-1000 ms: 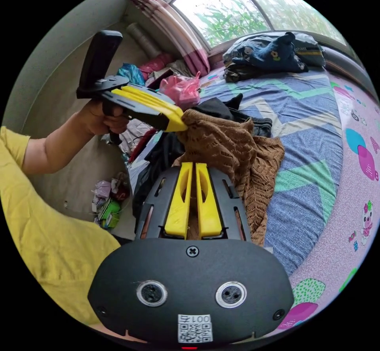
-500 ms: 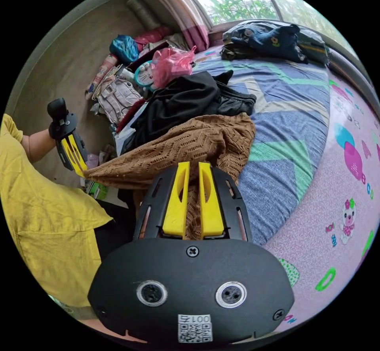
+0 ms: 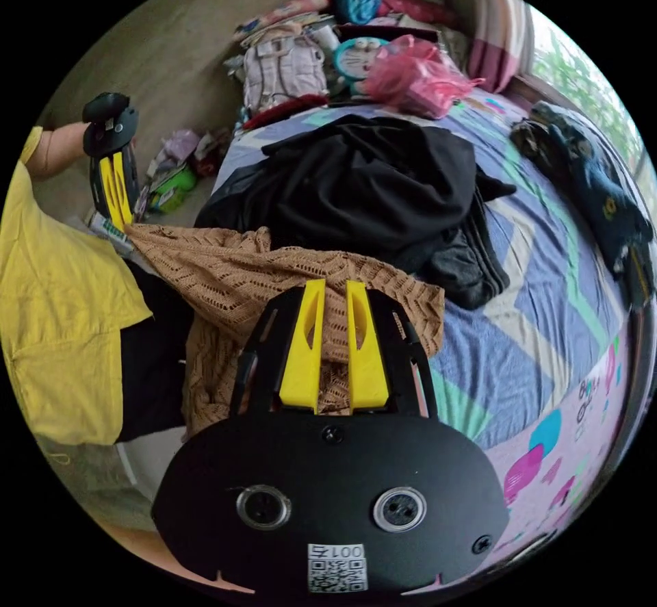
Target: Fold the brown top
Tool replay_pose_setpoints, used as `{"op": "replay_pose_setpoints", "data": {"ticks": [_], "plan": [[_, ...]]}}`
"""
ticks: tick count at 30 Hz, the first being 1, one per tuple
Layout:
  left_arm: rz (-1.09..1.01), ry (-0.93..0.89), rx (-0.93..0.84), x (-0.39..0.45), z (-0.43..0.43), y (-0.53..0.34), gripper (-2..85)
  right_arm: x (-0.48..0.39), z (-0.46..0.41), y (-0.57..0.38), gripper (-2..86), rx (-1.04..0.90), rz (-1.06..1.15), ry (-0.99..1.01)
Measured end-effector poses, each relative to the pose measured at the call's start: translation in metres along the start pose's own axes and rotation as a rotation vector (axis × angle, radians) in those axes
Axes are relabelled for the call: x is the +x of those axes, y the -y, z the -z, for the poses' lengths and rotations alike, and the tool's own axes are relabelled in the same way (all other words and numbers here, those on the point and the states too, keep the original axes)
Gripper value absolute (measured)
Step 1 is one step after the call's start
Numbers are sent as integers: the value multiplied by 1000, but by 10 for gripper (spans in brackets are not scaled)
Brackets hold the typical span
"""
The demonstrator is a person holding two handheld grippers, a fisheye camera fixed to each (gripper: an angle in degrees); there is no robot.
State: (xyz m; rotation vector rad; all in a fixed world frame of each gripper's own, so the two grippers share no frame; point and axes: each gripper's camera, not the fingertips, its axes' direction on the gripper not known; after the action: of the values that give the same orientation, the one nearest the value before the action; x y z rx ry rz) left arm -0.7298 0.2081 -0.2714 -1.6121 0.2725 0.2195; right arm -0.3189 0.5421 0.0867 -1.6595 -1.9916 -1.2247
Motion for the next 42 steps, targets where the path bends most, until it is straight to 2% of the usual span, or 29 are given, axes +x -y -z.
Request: {"op": "replay_pose_setpoints", "data": {"ticks": [6,10,19,27,34,38,42], "plan": [[40,-24,10,-16,-31,-6,-10,22,-36,52,87,-193,39,137],[67,-9,40,-23,-35,-10,-10,20,-56,59,30,-269,63,199],[102,20,91,-34,-38,-10,-10,30,32,-14,0,27,28,286],[53,38,11,-29,-65,24,-10,-19,37,-115,1,-61,-57,296],[53,74,-59,-23,-88,44,-10,-62,25,-158,32,37,-168,252],[60,106,-99,-17,-102,47,-10,-93,31,-155,66,50,-83,159],[73,123,-91,-11,-112,49,-10,-133,23,-131,74,10,124,38]]}}
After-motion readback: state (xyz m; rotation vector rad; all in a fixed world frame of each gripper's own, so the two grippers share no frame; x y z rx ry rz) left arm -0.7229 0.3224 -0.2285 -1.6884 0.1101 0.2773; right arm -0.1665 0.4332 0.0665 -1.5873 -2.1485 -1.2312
